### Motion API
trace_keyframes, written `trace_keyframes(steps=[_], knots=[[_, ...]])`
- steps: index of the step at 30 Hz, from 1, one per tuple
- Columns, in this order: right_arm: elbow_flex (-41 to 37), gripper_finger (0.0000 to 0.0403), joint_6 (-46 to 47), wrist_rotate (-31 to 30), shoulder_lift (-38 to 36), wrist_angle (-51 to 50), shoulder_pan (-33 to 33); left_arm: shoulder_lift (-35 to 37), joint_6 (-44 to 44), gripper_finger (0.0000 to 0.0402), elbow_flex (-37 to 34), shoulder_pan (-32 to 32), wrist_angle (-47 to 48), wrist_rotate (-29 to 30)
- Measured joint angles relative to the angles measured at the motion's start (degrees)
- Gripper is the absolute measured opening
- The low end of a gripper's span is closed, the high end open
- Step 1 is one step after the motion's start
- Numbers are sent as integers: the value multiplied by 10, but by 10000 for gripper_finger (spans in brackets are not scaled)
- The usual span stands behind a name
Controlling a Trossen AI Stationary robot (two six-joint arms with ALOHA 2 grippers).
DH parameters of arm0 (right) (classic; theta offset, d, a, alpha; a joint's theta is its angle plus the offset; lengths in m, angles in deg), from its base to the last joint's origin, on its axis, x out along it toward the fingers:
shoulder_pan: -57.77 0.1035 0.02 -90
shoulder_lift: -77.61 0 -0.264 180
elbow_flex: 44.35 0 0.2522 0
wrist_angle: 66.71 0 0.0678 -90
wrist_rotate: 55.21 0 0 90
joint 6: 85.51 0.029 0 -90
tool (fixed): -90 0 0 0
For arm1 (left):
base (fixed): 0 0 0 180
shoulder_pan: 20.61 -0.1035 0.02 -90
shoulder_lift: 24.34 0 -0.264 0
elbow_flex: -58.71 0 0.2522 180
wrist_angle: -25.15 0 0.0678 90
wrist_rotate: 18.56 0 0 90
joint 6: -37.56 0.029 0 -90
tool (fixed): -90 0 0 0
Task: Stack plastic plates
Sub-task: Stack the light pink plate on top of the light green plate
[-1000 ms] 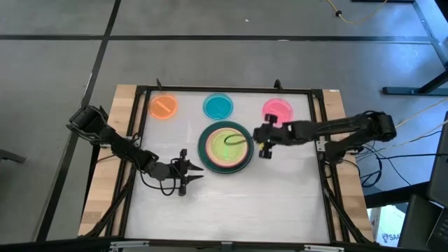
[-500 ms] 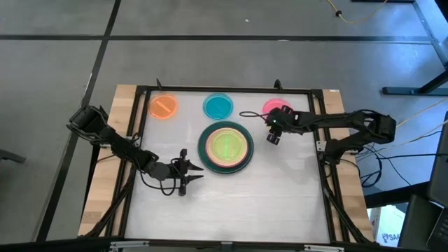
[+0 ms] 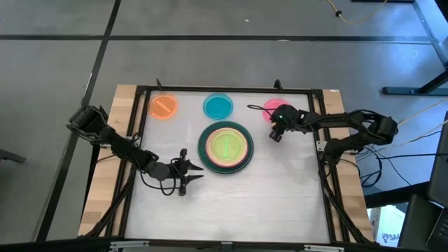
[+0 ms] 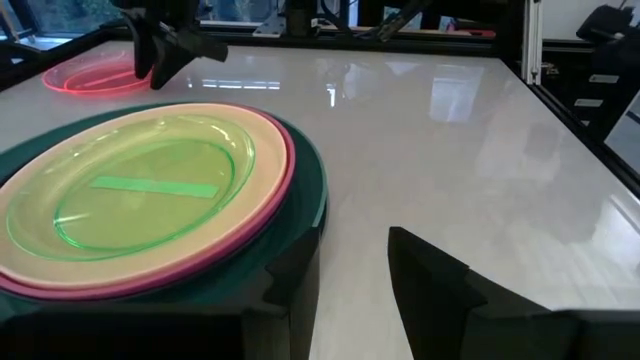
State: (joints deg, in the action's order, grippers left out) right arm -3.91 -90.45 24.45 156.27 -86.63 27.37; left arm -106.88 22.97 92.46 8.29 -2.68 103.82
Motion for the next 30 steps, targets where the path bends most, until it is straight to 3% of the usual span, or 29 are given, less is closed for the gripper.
trace_keyframes(steps=[11,21,30], knots=[[-2,10,-18,24,0,0,-4,0,0,114,0,0,1,0],[20,4,-32,22,-8,-32,0,0,2,114,0,0,1,1],[116,2,-40,16,-35,-78,81,0,-1,114,0,0,3,1]])
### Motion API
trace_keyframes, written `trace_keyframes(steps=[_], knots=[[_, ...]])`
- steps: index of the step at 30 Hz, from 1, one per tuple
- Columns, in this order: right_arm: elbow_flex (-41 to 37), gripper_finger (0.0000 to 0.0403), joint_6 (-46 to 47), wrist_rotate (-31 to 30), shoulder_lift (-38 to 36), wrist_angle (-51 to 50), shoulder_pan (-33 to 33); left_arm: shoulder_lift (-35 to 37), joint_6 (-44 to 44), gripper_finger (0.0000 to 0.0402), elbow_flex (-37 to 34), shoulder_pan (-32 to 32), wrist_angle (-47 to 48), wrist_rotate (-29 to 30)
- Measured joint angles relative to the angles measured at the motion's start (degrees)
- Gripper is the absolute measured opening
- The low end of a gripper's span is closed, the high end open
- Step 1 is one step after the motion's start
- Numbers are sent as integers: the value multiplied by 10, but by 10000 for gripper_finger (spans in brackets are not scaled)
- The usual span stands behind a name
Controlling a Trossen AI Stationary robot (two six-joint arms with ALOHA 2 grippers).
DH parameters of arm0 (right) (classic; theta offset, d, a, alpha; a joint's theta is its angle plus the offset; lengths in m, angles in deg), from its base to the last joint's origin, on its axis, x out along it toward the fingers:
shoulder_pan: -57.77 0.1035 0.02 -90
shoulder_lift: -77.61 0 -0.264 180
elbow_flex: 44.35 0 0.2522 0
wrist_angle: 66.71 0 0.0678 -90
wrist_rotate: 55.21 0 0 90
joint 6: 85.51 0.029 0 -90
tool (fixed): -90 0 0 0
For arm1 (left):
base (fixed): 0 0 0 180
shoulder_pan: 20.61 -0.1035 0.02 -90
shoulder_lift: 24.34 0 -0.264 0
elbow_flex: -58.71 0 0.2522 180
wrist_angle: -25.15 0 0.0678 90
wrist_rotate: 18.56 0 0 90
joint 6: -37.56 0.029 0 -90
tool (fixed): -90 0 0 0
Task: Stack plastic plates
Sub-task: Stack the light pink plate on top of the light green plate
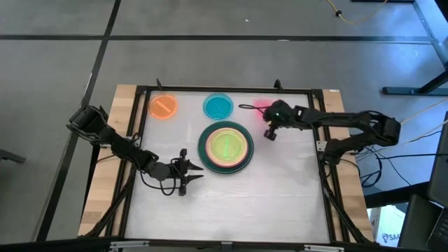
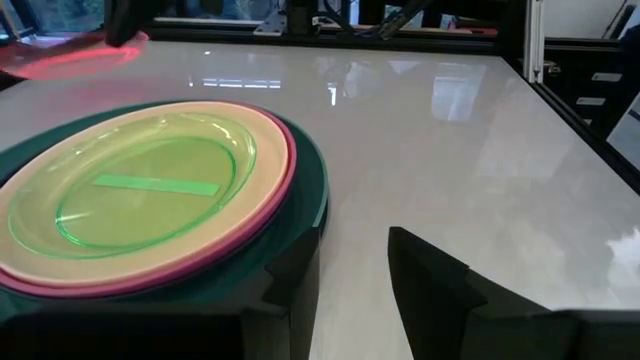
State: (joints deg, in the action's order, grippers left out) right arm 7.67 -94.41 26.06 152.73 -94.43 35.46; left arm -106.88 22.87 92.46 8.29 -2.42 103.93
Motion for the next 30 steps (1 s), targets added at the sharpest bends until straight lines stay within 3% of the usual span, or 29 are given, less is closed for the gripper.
trace_keyframes(steps=[7,18,30], knots=[[55,2,13,4,0,35,93,0,-1,114,0,0,1,0],[61,1,13,5,10,110,209,0,-2,114,0,0,2,1],[61,1,11,38,112,240,277,0,-2,114,0,-4,1,3]])
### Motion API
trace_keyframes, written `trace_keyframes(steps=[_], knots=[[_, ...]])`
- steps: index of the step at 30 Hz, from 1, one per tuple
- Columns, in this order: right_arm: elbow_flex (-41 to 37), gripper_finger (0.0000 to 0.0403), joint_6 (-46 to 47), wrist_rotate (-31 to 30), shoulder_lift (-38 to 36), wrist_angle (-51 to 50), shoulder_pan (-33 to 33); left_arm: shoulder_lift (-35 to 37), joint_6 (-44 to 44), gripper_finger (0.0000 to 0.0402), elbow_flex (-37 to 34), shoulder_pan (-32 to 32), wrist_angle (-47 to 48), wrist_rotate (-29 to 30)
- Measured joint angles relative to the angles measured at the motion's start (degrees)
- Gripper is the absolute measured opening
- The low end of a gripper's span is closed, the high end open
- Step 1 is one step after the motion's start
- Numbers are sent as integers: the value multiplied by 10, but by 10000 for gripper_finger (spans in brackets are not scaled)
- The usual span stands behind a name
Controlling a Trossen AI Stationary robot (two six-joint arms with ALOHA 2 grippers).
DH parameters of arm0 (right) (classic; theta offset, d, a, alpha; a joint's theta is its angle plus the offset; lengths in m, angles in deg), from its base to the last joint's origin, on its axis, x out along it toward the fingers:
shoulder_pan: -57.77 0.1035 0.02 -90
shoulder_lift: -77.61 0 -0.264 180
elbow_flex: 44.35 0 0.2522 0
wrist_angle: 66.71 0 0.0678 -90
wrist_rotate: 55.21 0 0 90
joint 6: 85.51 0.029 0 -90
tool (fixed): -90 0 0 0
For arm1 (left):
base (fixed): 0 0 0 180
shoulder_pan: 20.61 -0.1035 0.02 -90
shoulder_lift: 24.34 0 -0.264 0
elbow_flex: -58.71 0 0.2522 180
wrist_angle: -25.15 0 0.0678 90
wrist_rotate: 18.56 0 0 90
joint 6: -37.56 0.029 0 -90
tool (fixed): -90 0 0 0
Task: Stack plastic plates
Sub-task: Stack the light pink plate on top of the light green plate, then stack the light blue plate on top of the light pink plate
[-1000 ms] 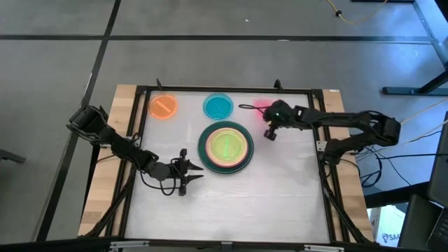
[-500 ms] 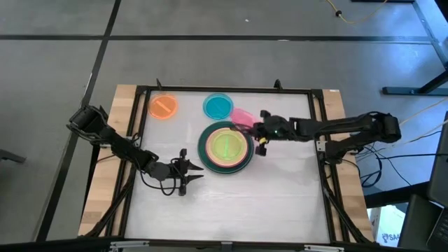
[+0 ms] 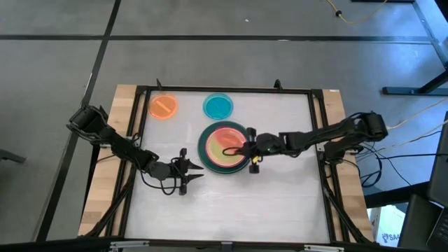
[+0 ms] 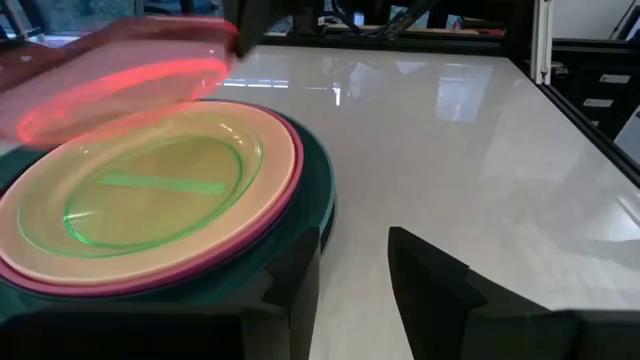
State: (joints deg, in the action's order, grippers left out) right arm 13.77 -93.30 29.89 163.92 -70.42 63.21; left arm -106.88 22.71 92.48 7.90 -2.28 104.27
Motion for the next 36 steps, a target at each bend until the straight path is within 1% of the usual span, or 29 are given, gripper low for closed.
trace_keyframes(steps=[7,12,14,17,23,26,29,33,36], knots=[[0,1,8,0,55,22,2,0,0,114,0,0,0,0],[0,1,20,0,65,21,2,0,0,114,0,0,0,0],[0,8,21,0,65,22,2,0,0,114,0,0,0,0],[0,33,22,0,65,21,2,0,0,114,0,0,0,0],[0,106,21,-9,65,23,2,0,0,114,0,0,0,0],[0,131,19,-9,53,19,2,0,0,114,0,0,0,0],[0,146,19,-9,24,0,2,0,0,114,0,0,0,0],[0,149,34,1,-32,-38,2,0,-2,114,1,-6,-12,7],[0,148,46,12,-59,-54,2,0,-2,114,17,-31,-13,8]])
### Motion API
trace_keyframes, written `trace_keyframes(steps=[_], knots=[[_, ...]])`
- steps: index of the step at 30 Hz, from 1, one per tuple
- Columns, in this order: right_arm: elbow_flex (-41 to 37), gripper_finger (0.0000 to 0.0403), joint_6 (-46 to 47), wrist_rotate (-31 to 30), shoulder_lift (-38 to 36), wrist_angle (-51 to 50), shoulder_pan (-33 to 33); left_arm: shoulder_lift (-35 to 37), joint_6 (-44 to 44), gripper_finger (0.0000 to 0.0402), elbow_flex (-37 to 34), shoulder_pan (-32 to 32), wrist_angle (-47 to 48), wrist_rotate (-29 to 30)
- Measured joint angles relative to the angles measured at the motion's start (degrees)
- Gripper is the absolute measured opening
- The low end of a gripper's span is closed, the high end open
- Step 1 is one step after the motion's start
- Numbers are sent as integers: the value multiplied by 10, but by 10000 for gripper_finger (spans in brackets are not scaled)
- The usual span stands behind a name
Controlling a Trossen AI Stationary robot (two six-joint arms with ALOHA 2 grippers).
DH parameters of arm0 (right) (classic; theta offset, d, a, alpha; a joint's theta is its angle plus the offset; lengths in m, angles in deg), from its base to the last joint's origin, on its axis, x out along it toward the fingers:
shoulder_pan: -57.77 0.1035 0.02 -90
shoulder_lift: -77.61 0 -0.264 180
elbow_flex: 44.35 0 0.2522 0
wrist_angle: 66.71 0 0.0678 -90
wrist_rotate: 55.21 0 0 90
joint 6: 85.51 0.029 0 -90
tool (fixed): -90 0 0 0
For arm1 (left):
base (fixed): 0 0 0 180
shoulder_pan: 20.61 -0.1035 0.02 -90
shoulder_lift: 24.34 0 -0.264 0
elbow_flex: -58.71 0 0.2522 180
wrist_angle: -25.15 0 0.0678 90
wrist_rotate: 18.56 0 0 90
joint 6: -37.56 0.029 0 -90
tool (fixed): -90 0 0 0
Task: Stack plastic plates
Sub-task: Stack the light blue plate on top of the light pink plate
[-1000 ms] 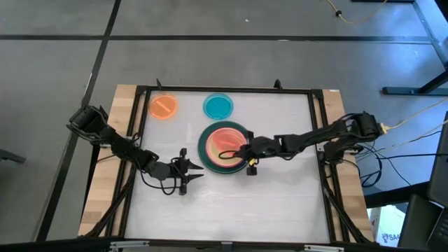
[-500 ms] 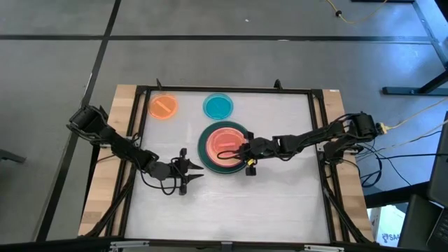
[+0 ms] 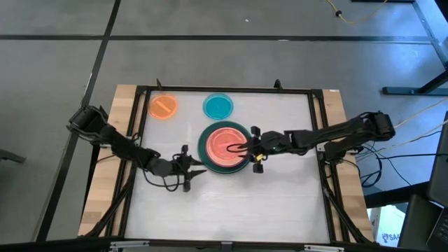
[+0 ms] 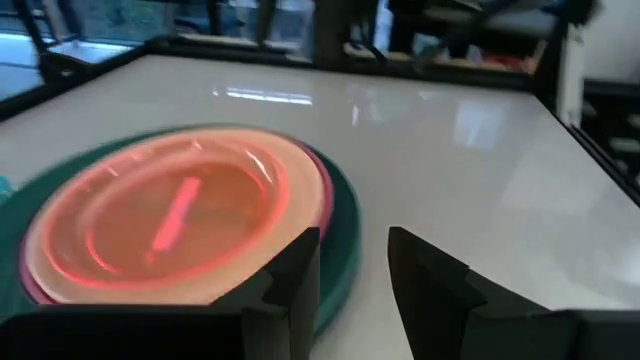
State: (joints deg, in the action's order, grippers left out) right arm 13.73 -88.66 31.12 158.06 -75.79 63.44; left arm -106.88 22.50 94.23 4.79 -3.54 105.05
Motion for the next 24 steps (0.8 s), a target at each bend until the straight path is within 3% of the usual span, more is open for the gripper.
trace_keyframes(steps=[3,9,16,24], knots=[[0,146,0,9,-5,-11,0,0,1,114,28,-41,30,-25],[-19,145,-3,12,-5,-15,0,0,-20,114,125,-127,196,-105],[-65,145,-1,-8,-5,10,0,0,-20,114,257,-222,425,-115],[-118,145,-1,-33,-5,53,0,0,-10,114,300,-352,479,-147]])
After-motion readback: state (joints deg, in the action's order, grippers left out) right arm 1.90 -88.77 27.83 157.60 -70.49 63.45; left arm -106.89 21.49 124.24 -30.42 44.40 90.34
